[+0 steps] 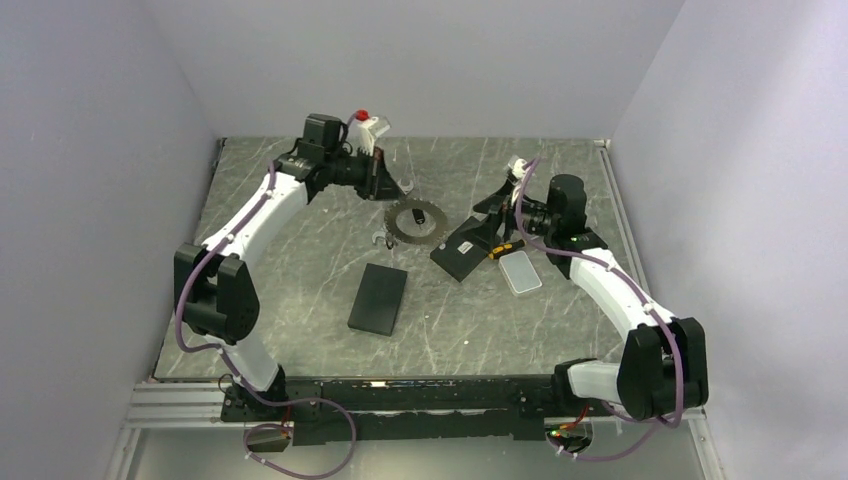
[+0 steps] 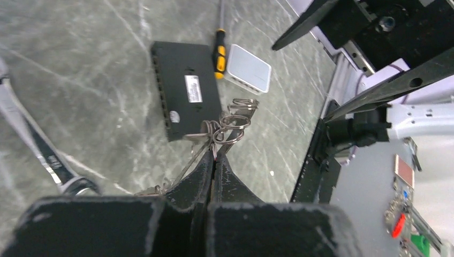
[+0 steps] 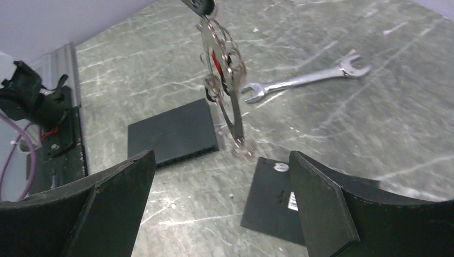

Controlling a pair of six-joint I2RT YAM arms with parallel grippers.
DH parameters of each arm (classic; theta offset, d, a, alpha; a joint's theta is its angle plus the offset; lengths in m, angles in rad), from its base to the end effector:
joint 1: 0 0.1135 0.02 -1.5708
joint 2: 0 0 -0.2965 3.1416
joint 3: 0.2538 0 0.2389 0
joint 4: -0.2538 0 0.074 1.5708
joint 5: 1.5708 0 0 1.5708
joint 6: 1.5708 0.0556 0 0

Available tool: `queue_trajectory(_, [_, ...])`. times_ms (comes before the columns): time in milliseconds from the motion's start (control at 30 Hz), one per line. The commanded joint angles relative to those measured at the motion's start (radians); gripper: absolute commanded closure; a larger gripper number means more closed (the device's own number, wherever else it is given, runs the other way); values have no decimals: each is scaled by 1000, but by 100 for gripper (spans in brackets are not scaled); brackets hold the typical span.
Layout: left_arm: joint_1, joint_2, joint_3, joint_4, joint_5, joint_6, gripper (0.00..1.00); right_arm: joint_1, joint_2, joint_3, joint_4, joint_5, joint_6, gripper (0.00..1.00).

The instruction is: Remove the keys from the keyring

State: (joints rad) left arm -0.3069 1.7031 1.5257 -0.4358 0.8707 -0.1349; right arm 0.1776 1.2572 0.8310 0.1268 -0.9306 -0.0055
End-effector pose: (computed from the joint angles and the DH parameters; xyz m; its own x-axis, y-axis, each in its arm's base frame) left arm 0.3562 -0.1575 0.3624 -0.6500 0.1151 -0.7512 0.7099 0.4447 -0.5461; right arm 0.2543 0.0909 0.3229 -0.2856 -0.0546 -0.9568 -0.8614 0.4523 0.2313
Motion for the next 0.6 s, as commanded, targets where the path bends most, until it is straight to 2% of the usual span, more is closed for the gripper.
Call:
queue_trajectory(0, [-63, -35, 52, -20, 80, -4, 100, 43, 2, -43, 151, -55, 54, 0])
queue_trajectory(233, [-130, -9, 78, -56, 163, 19, 100, 64, 6, -74, 133, -17, -47, 1])
queue_trajectory(433, [-144, -3, 76, -48, 217, 1, 100, 75, 13, -89, 145, -28, -59, 5])
queue_trajectory(500, [-146, -2, 74, -39, 223, -10, 100, 77, 12, -94, 151, -49, -55, 11])
queue_trajectory(567, [-146, 0, 74, -28, 221, -23, 100, 80, 10, -98, 156, -58, -53, 23])
